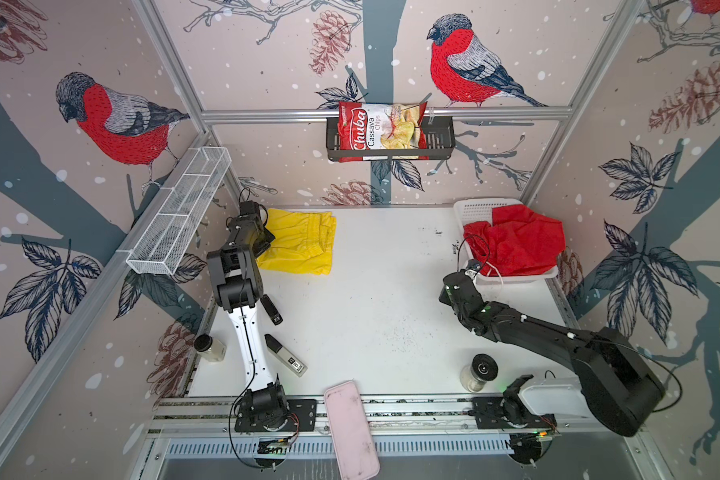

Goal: Fold and stack the shorts
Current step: 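Set the shorts down at the far corner and open the left gripper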

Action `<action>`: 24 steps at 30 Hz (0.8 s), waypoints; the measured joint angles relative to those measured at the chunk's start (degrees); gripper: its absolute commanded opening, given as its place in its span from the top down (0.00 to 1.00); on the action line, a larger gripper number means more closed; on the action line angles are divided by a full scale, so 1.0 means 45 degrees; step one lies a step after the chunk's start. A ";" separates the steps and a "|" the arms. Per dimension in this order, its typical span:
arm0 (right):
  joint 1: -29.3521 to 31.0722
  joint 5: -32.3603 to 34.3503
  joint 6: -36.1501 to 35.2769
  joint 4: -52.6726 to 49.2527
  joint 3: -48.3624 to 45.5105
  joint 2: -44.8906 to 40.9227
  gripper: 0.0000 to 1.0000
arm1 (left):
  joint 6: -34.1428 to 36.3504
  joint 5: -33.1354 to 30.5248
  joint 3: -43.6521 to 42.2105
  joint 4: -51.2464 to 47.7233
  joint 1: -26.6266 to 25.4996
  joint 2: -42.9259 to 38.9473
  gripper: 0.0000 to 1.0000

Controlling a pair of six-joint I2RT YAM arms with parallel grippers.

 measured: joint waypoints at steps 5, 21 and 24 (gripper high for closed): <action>-0.0005 -0.0253 0.0214 -0.0097 0.0272 0.0306 0.91 | -0.0277 0.0019 -0.0928 -0.0107 -0.0010 -0.1030 1.00; -0.0015 -0.0447 0.0559 -0.0554 -0.0068 -0.0209 0.90 | -0.0321 -0.0729 0.3779 -0.1292 0.0092 0.0661 0.98; -0.0112 -0.0379 0.0588 -0.0612 -0.0136 -0.0340 0.88 | -0.0340 -0.0913 0.4017 -0.1627 0.0146 0.0797 0.54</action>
